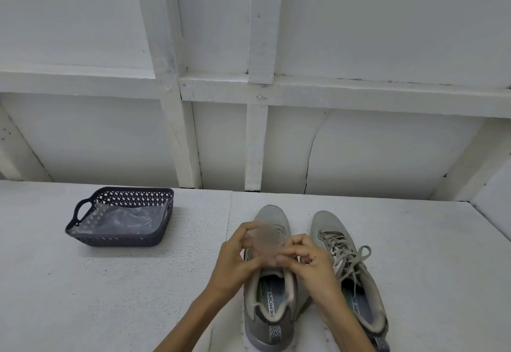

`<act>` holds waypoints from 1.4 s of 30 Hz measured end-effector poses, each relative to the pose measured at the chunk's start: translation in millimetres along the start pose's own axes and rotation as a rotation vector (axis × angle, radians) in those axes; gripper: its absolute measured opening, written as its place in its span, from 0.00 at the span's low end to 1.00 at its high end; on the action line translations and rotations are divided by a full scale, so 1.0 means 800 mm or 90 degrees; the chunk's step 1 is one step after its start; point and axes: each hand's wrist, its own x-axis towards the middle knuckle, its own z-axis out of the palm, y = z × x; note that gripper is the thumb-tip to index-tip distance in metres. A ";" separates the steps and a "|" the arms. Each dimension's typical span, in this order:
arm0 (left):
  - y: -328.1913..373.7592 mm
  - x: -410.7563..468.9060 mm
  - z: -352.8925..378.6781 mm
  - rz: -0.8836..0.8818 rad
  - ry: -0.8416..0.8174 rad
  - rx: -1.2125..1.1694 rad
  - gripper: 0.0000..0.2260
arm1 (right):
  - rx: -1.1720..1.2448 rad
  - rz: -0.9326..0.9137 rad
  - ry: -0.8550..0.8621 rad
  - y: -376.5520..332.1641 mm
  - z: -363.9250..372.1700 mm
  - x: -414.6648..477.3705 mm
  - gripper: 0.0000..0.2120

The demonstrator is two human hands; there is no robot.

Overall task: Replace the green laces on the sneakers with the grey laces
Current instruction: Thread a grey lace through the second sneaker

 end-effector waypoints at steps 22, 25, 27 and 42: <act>-0.022 -0.001 0.034 -0.011 -0.045 0.104 0.45 | -0.091 -0.092 -0.060 -0.020 0.019 0.013 0.12; -0.017 -0.001 0.037 -0.038 -0.049 0.048 0.46 | -0.055 -0.106 -0.096 -0.055 0.021 0.025 0.13; -0.017 -0.002 0.038 -0.049 -0.040 0.037 0.48 | -0.019 -0.109 -0.106 -0.077 0.021 0.034 0.10; -0.023 -0.007 0.021 -0.141 -0.062 -0.009 0.47 | 0.263 -0.111 -0.147 -0.157 0.027 0.065 0.03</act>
